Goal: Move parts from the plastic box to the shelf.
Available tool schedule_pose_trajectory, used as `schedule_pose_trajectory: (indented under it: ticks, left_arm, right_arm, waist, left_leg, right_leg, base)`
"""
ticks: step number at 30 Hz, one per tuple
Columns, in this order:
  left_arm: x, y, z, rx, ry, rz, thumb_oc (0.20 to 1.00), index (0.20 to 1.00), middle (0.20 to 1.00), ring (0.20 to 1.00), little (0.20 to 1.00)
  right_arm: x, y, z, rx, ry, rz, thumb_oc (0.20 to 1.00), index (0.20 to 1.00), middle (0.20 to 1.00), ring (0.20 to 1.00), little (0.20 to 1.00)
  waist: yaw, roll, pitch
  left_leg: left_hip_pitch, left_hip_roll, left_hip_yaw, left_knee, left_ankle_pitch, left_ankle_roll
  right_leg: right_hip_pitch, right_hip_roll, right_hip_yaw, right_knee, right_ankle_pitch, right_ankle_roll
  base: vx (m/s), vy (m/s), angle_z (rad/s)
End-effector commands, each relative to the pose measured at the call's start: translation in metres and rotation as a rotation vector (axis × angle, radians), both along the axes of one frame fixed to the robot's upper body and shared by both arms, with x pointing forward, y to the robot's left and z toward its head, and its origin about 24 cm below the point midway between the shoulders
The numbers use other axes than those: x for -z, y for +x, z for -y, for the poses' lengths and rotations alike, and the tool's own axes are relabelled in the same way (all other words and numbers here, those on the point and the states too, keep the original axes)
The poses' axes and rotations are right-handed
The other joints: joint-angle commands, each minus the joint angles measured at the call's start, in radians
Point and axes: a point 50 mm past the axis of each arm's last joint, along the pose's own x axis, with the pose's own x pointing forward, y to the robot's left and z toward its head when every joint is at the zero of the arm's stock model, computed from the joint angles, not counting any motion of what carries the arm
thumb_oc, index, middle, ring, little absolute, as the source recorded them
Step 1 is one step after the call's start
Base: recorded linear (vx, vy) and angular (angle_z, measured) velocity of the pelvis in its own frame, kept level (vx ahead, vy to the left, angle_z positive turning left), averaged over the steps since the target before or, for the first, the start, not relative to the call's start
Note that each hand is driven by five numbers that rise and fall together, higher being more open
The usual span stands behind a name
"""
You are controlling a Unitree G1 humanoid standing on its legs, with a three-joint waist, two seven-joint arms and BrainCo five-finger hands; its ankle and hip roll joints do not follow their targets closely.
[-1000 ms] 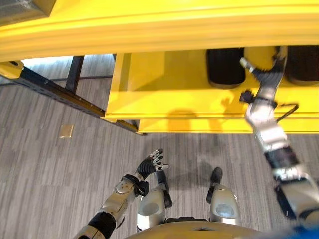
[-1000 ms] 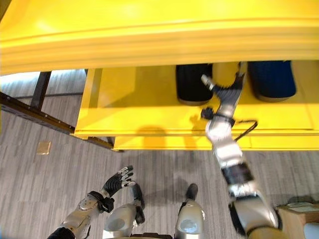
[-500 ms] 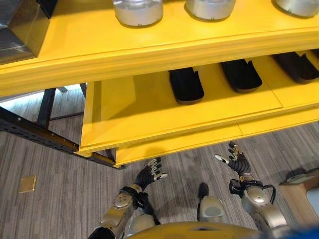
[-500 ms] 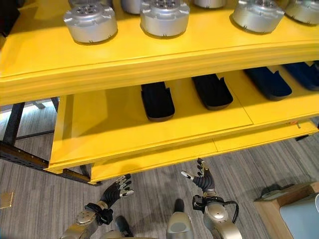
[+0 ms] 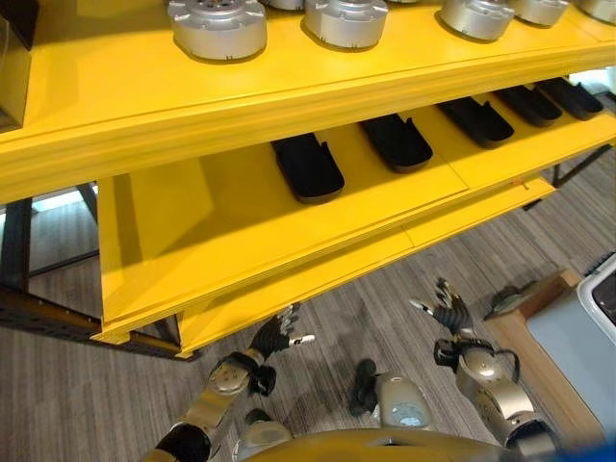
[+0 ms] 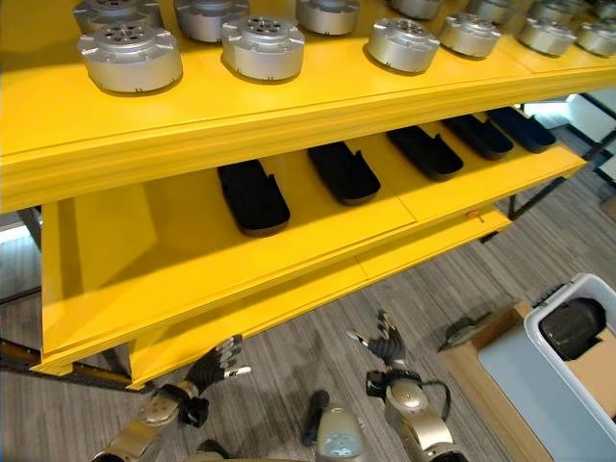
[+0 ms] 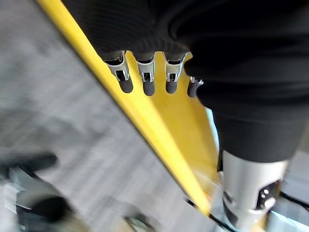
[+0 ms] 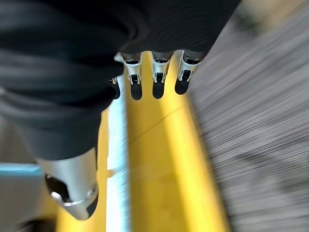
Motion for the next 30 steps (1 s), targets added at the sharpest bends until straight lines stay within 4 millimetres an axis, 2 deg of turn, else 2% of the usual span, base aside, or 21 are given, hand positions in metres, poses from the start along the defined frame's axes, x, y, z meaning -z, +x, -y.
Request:
schedule_pose_trajectory:
  ticks: [1,5,8,9,12,15,17,18,21,22,23,25,26,27,28,30]
  left_arm:
    - [-0.017,0.021,0.007,-0.039,-0.073,0.136,1.0,1.0,1.0,1.0,1.0]
    - [-0.018,0.014,-0.014,-0.264,-0.094,0.162,1.0,1.0,1.0,1.0,1.0]
    - [-0.021,0.015,-0.017,-0.304,-0.1,0.185,1.0,1.0,1.0,1.0,1.0]
    - [-0.026,0.019,-0.018,-0.308,-0.111,0.207,1.0,1.0,1.0,1.0,1.0]
    - [-0.032,0.024,-0.016,-0.285,-0.116,0.226,1.0,1.0,1.0,1.0,1.0]
    - [-0.037,0.028,-0.013,-0.265,-0.123,0.239,1.0,1.0,1.0,1.0,1.0]
    - [-0.039,0.029,-0.01,-0.267,-0.155,0.231,1.0,1.0,1.0,1.0,1.0]
    - [-0.037,0.029,-0.005,-0.275,-0.18,0.221,1.0,1.0,1.0,1.0,1.0]
    - [-0.036,0.028,0.0,-0.272,-0.192,0.225,1.0,1.0,1.0,1.0,1.0]
    - [-0.036,0.027,0.003,-0.27,-0.204,0.225,1.0,1.0,1.0,1.0,1.0]
    - [-0.035,0.026,0.004,-0.268,-0.204,0.221,1.0,1.0,1.0,1.0,1.0]
    - [-0.035,0.026,0.004,-0.261,-0.195,0.22,1.0,1.0,1.0,1.0,1.0]
    - [-0.036,0.027,0.002,-0.252,-0.186,0.22,1.0,1.0,1.0,1.0,1.0]
    - [-0.035,0.027,0.0,-0.25,-0.18,0.208,1.0,1.0,1.0,1.0,1.0]
    - [-0.035,0.027,-0.001,-0.253,-0.179,0.205,1.0,1.0,1.0,1.0,1.0]
    - [-0.033,0.024,-0.003,-0.258,-0.168,0.193,1.0,1.0,1.0,1.0,1.0]
  right_arm:
    - [-0.031,0.029,0.004,0.083,-0.016,0.15,1.0,1.0,1.0,1.0,1.0]
    - [-0.023,0.022,0.021,0.163,-0.115,0.076,1.0,1.0,1.0,1.0,1.0]
    - [-0.02,0.015,0.032,0.206,-0.161,0.056,1.0,1.0,1.0,1.0,1.0]
    - [-0.018,0.009,0.043,0.245,-0.194,0.043,1.0,1.0,1.0,1.0,1.0]
    - [-0.016,-0.001,0.057,0.276,-0.197,0.036,1.0,1.0,1.0,1.0,1.0]
    - [-0.022,0.0,0.063,0.254,-0.205,0.079,1.0,1.0,1.0,1.0,1.0]
    - [-0.036,0.007,0.063,0.213,-0.233,0.147,1.0,1.0,1.0,1.0,1.0]
    - [-0.044,0.014,0.061,0.179,-0.26,0.19,1.0,1.0,1.0,1.0,1.0]
    - [-0.048,0.02,0.058,0.139,-0.252,0.198,1.0,1.0,1.0,1.0,1.0]
    - [-0.048,0.021,0.057,0.118,-0.244,0.2,1.0,1.0,1.0,1.0,1.0]
    - [-0.047,0.02,0.054,0.094,-0.238,0.204,1.0,1.0,1.0,1.0,1.0]
    - [-0.046,0.019,0.053,0.091,-0.235,0.205,1.0,1.0,1.0,1.0,1.0]
    - [-0.044,0.017,0.051,0.093,-0.22,0.2,1.0,1.0,1.0,1.0,1.0]
    - [-0.041,0.014,0.046,0.101,-0.207,0.192,1.0,1.0,1.0,1.0,1.0]
    - [-0.04,0.013,0.045,0.1,-0.207,0.194,1.0,1.0,1.0,1.0,1.0]
    - [-0.038,0.014,0.037,0.09,-0.2,0.203,1.0,1.0,1.0,1.0,1.0]
  waist:
    - [-0.009,-0.006,0.013]
    - [0.001,-0.022,0.007]
    - [-0.003,-0.028,0.004]
    - [-0.011,-0.033,0.005]
    - [-0.027,-0.041,0.01]
    - [-0.04,-0.039,0.015]
    - [-0.051,-0.025,0.017]
    - [-0.05,-0.021,0.012]
    - [-0.034,-0.013,0.002]
    - [-0.027,-0.01,-0.004]
    - [-0.024,-0.003,-0.017]
    - [-0.028,0.003,-0.024]
    - [-0.033,0.006,-0.029]
    - [-0.036,0.018,-0.035]
    - [-0.035,0.022,-0.035]
    - [-0.023,0.038,-0.033]
  left_leg:
    - [-0.083,-0.068,-0.132,0.125,-0.062,0.074]
    - [-0.083,-0.026,-0.091,0.133,-0.032,0.036]
    - [-0.081,-0.015,-0.085,0.126,-0.019,0.022]
    - [-0.088,0.003,-0.08,0.125,-0.004,0.009]
    - [-0.097,0.032,-0.081,0.13,0.008,-0.007]
    - [-0.101,0.068,-0.082,0.134,0.036,-0.029]
    - [-0.104,0.11,-0.11,0.14,0.107,-0.07]
    - [-0.099,0.106,-0.151,0.134,0.111,-0.078]
    - [-0.117,0.059,-0.267,0.13,0.111,-0.082]
    - [-0.129,0.018,-0.324,0.136,0.087,-0.072]
    - [-0.133,-0.052,-0.361,0.124,0.036,-0.046]
    - [-0.127,-0.09,-0.363,0.109,0.008,-0.031]
    - [-0.129,-0.132,-0.351,0.089,-0.002,-0.003]
    - [-0.123,-0.184,-0.372,0.06,-0.021,0.017]
    - [-0.121,-0.196,-0.384,0.05,-0.021,0.022]
    - [-0.119,-0.246,-0.454,0.012,-0.018,0.042]
  right_leg:
    - [0.146,0.024,0.099,-0.202,-0.01,0.053]
    - [0.209,0.059,0.051,-0.316,-0.006,0.061]
    - [0.218,0.079,0.047,-0.344,-0.003,0.053]
    - [0.214,0.095,0.045,-0.352,-0.006,0.04]
    - [0.207,0.119,0.042,-0.357,-0.014,0.02]
    - [0.191,0.137,0.04,-0.35,-0.023,0.003]
    - [0.172,0.173,0.052,-0.344,-0.043,-0.023]
    - [0.161,0.184,0.07,-0.35,-0.042,-0.028]
    - [0.157,0.207,0.126,-0.389,-0.026,-0.03]
    - [0.161,0.214,0.161,-0.422,-0.01,-0.029]
    - [0.166,0.215,0.194,-0.461,0.014,-0.017]
    - [0.169,0.213,0.204,-0.477,0.027,-0.009]
    - [0.158,0.209,0.212,-0.488,0.053,-0.007]
    - [0.156,0.217,0.236,-0.496,0.064,0.003]
    - [0.154,0.221,0.243,-0.496,0.066,0.006]
    - [0.146,0.243,0.278,-0.492,0.07,0.012]
  base:
    - [0.03,-0.319,-0.27]
    - [0.03,-0.384,-0.68]
    - [0.02,-0.356,-0.48]
    - [0.0,-0.504,-0.2]
    - [-0.01,-0.439,-0.16]
    - [-0.01,-0.378,-0.35]
    - [0.0,-0.529,-0.53]
    - [0.0,-0.293,-0.65]
    - [0.04,-0.162,-0.79]
    - [0.08,-0.121,-1.25]
    - [0.07,-0.098,-1.16]
    - [0.01,-0.053,-0.97]
    - [0.01,-0.08,-0.4]
    - [0.02,-0.071,-0.13]
    - [0.09,-0.043,-0.1]
    - [0.09,-0.035,-0.25]
